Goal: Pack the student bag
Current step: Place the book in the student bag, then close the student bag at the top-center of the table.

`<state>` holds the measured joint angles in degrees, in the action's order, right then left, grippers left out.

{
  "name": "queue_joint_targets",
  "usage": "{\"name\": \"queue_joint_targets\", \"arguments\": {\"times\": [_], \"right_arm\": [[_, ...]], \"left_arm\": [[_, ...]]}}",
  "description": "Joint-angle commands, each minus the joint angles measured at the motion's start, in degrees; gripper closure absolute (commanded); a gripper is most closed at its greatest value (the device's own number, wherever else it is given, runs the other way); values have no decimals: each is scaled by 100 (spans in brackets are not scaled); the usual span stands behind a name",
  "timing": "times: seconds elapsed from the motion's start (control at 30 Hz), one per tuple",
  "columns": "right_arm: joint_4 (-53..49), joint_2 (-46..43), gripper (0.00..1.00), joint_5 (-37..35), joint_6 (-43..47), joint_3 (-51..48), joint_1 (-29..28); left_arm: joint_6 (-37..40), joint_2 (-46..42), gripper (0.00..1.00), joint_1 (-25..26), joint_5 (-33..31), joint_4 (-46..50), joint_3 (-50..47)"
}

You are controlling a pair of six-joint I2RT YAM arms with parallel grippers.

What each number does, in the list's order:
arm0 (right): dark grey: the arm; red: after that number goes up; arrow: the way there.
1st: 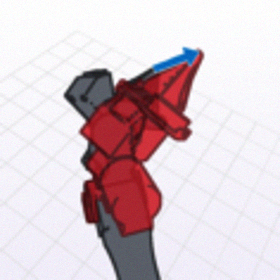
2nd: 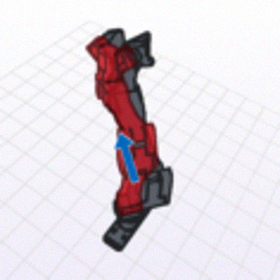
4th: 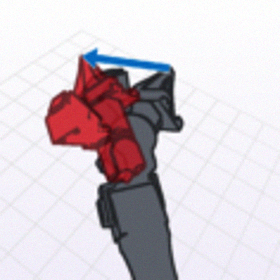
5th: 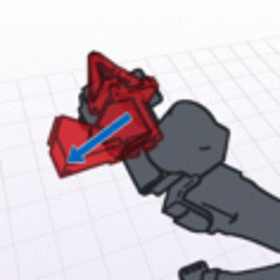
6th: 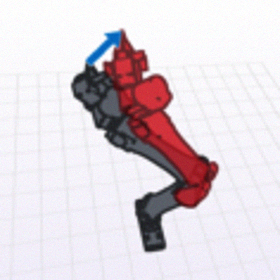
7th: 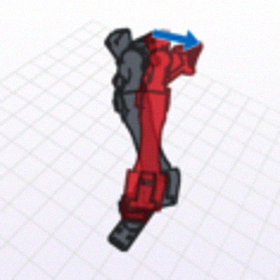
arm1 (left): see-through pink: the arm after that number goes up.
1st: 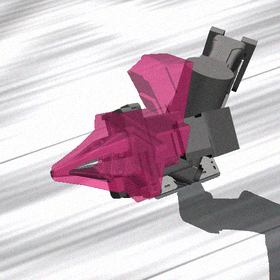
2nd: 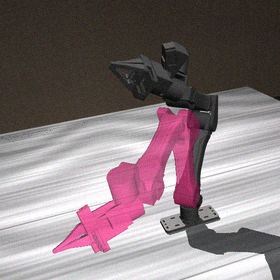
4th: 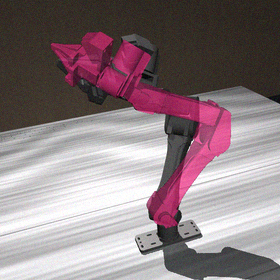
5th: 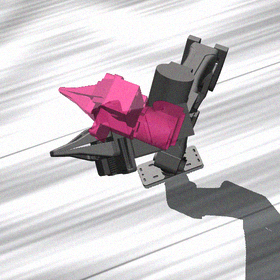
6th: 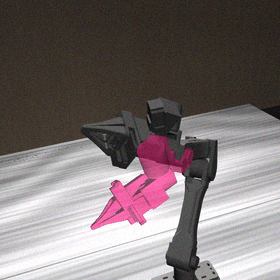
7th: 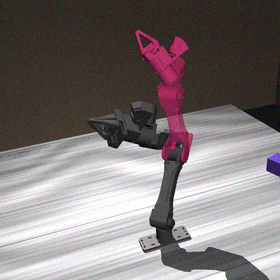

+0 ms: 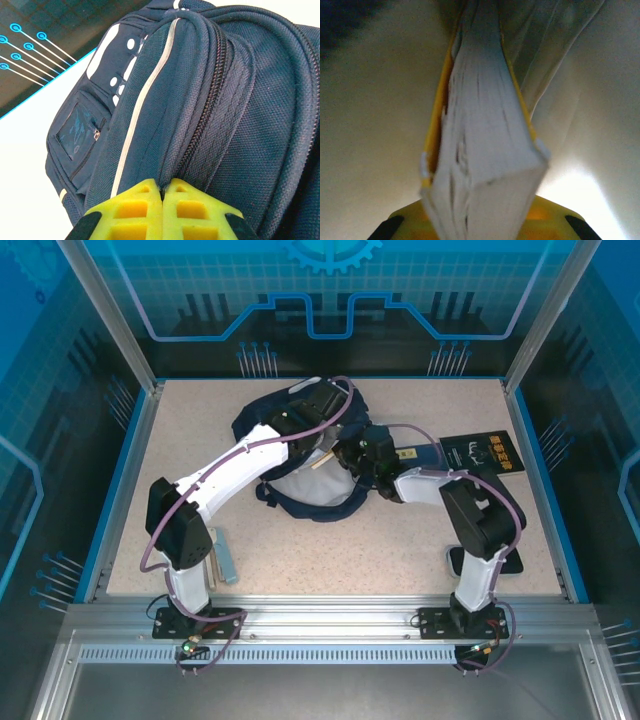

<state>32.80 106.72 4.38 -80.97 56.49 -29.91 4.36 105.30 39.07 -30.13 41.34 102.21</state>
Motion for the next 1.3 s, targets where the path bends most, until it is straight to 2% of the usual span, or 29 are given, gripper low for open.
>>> {"name": "queue_joint_targets", "arguments": {"times": [0.0, 0.1, 0.2, 0.3, 0.43, 0.5, 0.63, 0.83, 0.93, 1.1, 1.27], "right_arm": [[585, 196, 91, -469, -228, 432, -146], [265, 372, 87, -625, -348, 689, -227], [132, 668, 77, -524, -556, 924, -276], [552, 903, 64, -89, -761, 990, -256], [198, 523, 42, 147, -811, 636, -172], [19, 217, 36, 320, -823, 365, -121], [-784, -507, 35, 787, -781, -83, 0], [-2229, -1609, 57, 1058, -376, -577, 56], [-3307, -2174, 62, 830, 278, -803, 97], [-5098, -2738, 59, 7, 1701, -653, 488], [-5634, -2428, 51, 120, 2613, -207, 1310]], "left_arm": [[-232, -422, 100, 56, -19, -267, 380], [-269, -417, 100, 44, 12, -250, 372], [-295, -399, 100, 43, 18, -256, 361], [-321, -410, 100, 44, 25, -272, 303], [-369, -401, 100, -10, 38, -315, 169], [-407, -404, 100, -62, 58, -335, 104], [-440, -439, 100, -149, 95, -401, -70], [-504, -532, 100, -279, 77, -530, -439], [-528, -679, 100, -385, 43, -598, -740], [-572, -1147, 100, -640, 33, -697, -1491], [-748, -1638, 100, -839, 126, -793, -2296]]}}
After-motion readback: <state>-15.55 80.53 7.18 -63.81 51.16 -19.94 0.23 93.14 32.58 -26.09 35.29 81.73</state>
